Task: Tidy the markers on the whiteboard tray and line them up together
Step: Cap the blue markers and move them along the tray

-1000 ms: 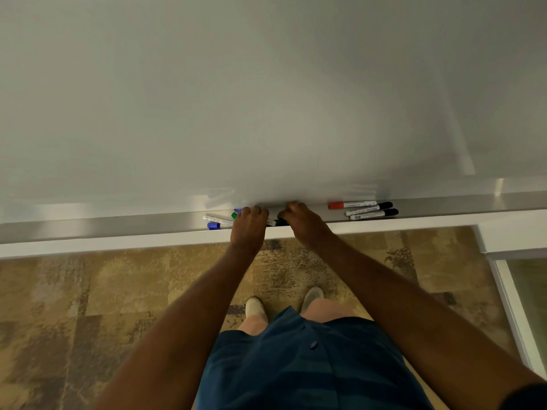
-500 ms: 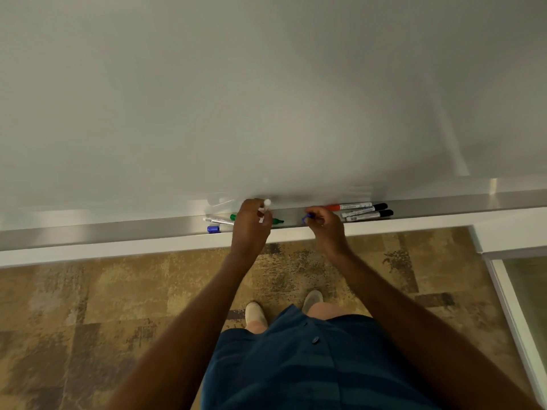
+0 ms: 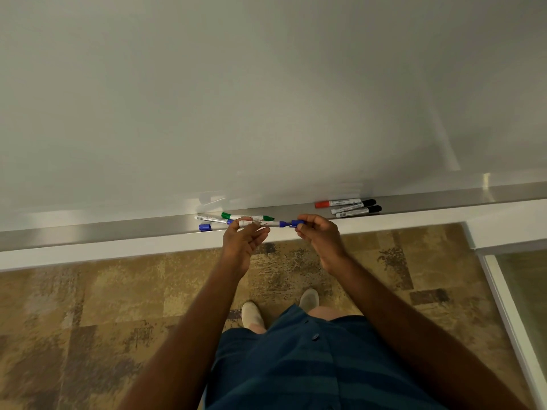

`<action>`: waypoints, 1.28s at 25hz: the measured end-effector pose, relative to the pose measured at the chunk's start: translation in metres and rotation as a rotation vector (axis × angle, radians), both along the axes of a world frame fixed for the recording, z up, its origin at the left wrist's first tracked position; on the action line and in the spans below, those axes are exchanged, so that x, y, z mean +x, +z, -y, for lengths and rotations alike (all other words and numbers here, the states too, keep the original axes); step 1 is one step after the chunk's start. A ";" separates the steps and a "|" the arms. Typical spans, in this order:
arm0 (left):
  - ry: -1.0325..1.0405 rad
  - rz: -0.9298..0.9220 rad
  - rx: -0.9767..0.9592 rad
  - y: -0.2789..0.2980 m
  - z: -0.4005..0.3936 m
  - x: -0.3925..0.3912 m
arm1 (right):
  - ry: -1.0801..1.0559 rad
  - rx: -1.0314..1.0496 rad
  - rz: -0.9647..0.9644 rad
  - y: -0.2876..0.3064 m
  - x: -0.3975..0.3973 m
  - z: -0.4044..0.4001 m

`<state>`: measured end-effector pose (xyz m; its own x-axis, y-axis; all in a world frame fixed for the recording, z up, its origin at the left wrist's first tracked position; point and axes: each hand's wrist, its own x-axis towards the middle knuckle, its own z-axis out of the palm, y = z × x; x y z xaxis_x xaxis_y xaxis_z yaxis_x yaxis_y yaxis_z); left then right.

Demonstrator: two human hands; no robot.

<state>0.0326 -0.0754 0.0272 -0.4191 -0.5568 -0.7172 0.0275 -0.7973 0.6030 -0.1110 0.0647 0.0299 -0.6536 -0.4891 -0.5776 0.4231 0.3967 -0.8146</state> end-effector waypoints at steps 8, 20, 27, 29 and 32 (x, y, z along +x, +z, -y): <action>-0.042 0.021 0.026 0.001 -0.006 -0.002 | 0.177 0.003 -0.184 0.007 -0.005 -0.007; -0.092 0.014 0.018 0.006 -0.015 -0.020 | 0.193 -0.015 -0.189 0.014 -0.028 -0.017; -0.198 -0.006 -0.016 -0.005 -0.015 -0.019 | 0.487 0.088 -0.339 0.011 -0.035 -0.017; -0.209 0.012 -0.025 -0.009 -0.018 -0.023 | 0.601 0.141 -0.563 0.004 -0.035 -0.013; -0.276 0.128 -0.191 -0.015 -0.015 -0.025 | 0.652 0.194 -0.847 -0.008 -0.055 -0.011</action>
<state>0.0075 -0.0601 0.0124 -0.4862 -0.5642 -0.6673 -0.2583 -0.6367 0.7265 -0.1665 0.0758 0.0222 -0.5243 -0.8351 -0.1665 -0.5852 0.4953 -0.6420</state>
